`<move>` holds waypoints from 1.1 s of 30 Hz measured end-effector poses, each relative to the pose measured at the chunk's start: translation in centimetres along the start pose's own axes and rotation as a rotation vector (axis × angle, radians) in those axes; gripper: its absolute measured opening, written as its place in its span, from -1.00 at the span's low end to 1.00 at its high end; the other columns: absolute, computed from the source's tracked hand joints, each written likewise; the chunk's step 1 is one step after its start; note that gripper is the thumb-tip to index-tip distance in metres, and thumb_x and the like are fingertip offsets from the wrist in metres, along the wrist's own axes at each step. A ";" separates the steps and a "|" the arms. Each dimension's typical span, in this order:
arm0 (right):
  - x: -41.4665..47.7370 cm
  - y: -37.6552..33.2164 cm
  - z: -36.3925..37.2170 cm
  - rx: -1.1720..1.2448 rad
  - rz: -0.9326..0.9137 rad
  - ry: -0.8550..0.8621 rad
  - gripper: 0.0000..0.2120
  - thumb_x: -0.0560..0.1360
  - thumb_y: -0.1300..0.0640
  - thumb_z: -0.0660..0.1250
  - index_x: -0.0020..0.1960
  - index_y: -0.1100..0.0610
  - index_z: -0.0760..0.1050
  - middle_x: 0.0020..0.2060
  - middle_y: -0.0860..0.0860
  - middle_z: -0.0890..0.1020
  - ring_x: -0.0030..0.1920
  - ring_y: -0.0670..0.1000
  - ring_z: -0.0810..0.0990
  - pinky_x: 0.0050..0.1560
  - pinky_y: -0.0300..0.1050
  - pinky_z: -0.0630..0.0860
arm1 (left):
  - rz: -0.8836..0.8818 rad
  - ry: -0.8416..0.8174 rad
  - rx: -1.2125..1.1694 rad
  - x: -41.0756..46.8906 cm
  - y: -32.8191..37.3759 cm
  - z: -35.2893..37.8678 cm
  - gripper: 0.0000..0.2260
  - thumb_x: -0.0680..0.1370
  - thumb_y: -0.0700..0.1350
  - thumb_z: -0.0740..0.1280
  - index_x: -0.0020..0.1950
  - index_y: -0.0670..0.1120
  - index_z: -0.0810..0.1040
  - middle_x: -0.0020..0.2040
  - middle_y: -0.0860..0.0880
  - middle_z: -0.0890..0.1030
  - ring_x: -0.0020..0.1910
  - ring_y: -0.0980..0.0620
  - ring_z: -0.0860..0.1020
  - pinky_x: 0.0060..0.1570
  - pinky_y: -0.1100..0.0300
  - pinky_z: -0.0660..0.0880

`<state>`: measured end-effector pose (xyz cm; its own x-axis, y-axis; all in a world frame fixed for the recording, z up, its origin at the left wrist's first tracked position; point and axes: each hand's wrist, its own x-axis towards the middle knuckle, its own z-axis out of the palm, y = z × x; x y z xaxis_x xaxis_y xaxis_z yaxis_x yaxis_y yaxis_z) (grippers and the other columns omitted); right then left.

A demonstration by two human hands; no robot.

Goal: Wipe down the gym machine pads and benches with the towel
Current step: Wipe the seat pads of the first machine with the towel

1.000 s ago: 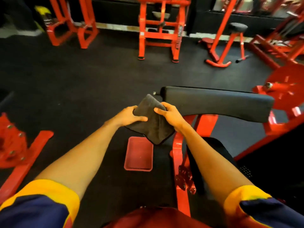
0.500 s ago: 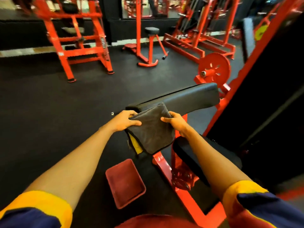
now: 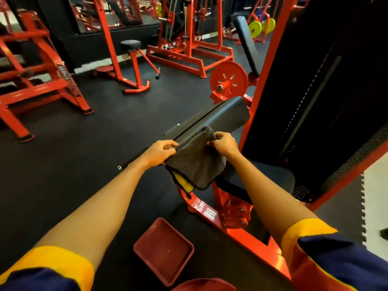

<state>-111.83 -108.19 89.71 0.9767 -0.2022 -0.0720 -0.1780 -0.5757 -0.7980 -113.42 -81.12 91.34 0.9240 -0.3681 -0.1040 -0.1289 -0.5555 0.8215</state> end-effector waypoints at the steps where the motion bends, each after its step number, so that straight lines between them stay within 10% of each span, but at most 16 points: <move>1: 0.5 -0.2 0.4 0.024 0.013 0.033 -0.91 0.44 0.02 0.50 -0.05 -0.09 0.69 -0.13 -0.06 0.73 -0.03 0.03 0.68 0.06 0.15 0.65 | 0.015 0.060 -0.003 0.7 0.1 -0.2 -0.82 0.64 -0.18 0.29 0.15 -0.01 0.65 -0.01 0.00 0.70 -0.06 0.08 0.64 -0.08 0.18 0.59; 11: -3.0 -2.7 9.3 0.404 0.025 0.334 -0.42 0.53 -0.15 0.37 0.48 -0.01 0.32 0.30 -0.01 0.54 0.32 -0.01 0.51 0.43 0.05 0.43 | 0.136 0.117 0.063 8.6 -1.7 0.4 -0.81 0.68 -0.15 0.27 0.21 -0.09 0.64 0.15 -0.02 0.65 0.13 0.04 0.60 0.23 0.08 0.51; 16: -3.7 -4.2 13.3 0.127 0.114 0.210 -0.08 0.46 -0.56 0.12 0.67 -0.21 -0.10 0.68 -0.07 -0.10 0.66 0.04 -0.27 0.58 0.30 -0.34 | 0.160 -0.082 -0.071 11.6 -3.0 0.8 -0.76 0.65 -0.06 0.30 0.31 -0.02 0.53 0.22 0.04 0.59 0.19 0.13 0.59 0.28 0.05 0.52; 33: 0.5 -2.5 12.6 0.215 0.404 0.375 -0.44 0.71 -0.13 0.08 0.65 -0.32 -0.04 0.68 -0.07 -0.08 0.67 0.12 -0.18 0.60 0.34 -0.21 | 0.305 -0.292 -0.008 15.7 -5.2 1.5 -0.57 0.76 -0.09 0.05 0.64 0.03 0.17 0.67 0.03 0.09 0.60 0.22 0.00 0.60 0.15 -0.17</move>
<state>-109.36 -96.90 84.11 0.7203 -0.6611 -0.2103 -0.4608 -0.2294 -0.8573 -98.80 -85.10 84.58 0.7027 -0.7115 -0.0091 -0.3770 -0.3831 0.8432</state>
